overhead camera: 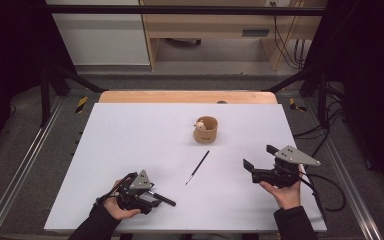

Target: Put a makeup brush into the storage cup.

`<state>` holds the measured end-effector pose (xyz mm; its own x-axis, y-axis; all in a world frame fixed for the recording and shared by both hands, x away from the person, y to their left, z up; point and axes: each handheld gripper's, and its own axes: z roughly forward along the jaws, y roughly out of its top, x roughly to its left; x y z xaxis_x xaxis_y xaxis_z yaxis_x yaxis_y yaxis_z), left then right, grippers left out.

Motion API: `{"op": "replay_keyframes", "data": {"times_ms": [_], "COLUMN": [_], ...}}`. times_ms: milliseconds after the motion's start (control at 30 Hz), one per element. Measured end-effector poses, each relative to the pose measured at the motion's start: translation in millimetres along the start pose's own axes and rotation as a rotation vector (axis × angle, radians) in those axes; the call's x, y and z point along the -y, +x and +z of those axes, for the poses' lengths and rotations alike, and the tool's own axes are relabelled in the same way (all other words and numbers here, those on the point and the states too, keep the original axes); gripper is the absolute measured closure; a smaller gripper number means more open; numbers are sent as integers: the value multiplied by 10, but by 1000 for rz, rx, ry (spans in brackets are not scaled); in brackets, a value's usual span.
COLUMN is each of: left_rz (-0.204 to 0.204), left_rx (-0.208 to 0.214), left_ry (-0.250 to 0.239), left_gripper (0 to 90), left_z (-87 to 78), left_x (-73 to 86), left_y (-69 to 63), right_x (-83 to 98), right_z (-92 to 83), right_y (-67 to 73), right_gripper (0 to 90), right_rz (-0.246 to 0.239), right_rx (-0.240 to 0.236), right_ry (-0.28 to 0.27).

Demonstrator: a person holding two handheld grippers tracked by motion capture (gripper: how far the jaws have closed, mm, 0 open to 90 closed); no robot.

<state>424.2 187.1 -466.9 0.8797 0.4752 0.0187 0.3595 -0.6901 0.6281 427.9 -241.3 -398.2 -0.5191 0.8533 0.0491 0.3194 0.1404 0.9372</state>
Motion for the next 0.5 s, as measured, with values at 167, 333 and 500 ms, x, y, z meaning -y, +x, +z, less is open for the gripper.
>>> {"op": "replay_keyframes", "data": {"times_ms": [167, 333, 500], "left_rz": [5, -10, -4], "left_rx": [-11, -9, -8], "left_ry": [21, 28, 37], "left_gripper": [401, 418, 428], "left_z": [9, 15, 10], "left_x": [3, -2, -5], "left_y": [1, 1, -3], "right_x": [2, 2, 0], "right_z": [7, -2, -8], "right_y": [-2, -3, -8], "right_gripper": [48, 48, 49], "right_rz": [-1, -3, -3], "right_rx": [1, 6, 9], "right_ry": [2, 2, -5]}}
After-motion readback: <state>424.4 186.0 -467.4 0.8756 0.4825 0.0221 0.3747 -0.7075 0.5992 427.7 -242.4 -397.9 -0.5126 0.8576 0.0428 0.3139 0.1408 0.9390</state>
